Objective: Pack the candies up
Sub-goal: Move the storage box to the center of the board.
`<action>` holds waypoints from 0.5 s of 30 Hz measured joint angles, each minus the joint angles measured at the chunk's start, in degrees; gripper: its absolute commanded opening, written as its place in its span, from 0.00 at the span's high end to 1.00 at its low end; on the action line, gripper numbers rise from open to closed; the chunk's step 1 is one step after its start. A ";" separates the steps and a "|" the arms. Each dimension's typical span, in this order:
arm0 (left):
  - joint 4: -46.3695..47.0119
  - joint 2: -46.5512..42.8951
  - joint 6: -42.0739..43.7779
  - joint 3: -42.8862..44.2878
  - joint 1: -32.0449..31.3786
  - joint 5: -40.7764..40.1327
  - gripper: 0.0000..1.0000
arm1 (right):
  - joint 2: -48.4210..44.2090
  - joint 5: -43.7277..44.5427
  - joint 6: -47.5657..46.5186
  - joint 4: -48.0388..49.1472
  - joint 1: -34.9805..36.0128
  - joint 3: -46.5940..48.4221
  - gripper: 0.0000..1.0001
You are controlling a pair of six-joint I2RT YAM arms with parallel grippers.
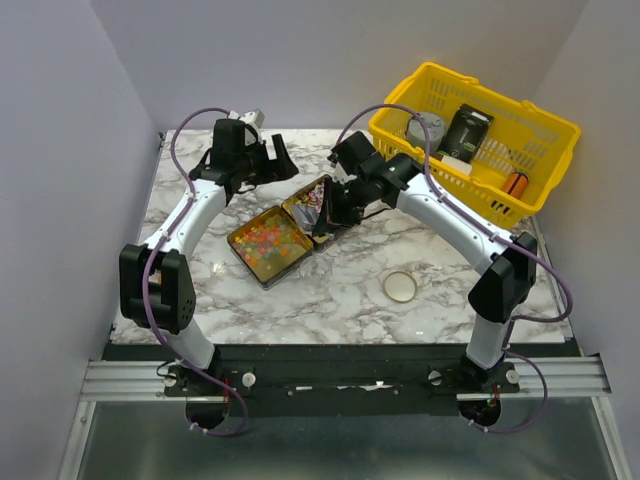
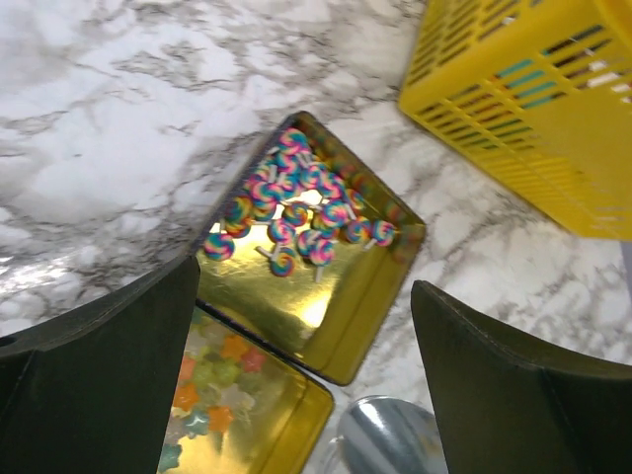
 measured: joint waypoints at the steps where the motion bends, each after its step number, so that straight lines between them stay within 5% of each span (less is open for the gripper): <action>1: 0.50 0.00 0.28 -0.79 0.35 -1.14 0.01 | 0.83 0.04 0.74 -0.76 -0.15 0.37 0.99; 8: 5.42 2.10 1.97 -1.97 0.33 -4.87 0.02 | 6.51 0.63 2.91 -4.83 -2.36 1.62 0.99; 15: 7.65 13.55 2.89 3.96 0.31 -5.14 0.03 | 14.78 0.79 1.75 -6.86 -6.27 5.09 0.99</action>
